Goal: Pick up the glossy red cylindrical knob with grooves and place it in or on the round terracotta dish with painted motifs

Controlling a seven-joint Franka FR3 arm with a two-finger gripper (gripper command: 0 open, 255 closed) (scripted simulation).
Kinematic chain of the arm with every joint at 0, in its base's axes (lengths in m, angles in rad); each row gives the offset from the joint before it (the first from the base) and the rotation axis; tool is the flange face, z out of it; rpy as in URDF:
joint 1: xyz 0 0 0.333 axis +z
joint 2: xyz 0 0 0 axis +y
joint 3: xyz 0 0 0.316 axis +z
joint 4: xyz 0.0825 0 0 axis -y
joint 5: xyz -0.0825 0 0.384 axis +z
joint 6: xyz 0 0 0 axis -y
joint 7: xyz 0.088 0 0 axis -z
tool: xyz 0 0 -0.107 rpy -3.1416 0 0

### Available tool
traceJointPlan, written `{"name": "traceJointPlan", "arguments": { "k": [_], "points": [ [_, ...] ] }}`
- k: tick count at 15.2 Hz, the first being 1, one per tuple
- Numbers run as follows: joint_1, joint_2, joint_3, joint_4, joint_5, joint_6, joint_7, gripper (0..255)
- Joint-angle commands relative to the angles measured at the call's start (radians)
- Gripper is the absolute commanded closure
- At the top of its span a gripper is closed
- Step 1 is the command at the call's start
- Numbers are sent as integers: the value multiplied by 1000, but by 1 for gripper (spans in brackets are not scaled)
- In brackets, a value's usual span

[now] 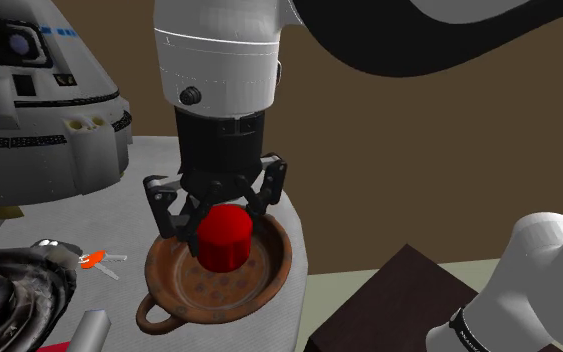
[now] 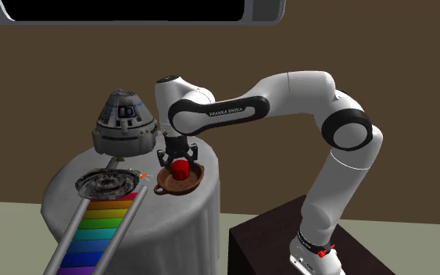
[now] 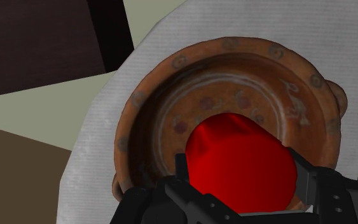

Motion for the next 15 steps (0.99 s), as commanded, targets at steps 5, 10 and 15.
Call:
{"name": "traceJointPlan", "arguments": {
  "k": [5, 10, 15],
  "points": [
    [0, 0, 0, 0, 0, 0, 0, 0],
    [0, 1, 0, 35, -1, -33, 1, 0],
    [-1, 15, 1, 142, -9, -129, 7, 0]
  ]
}}
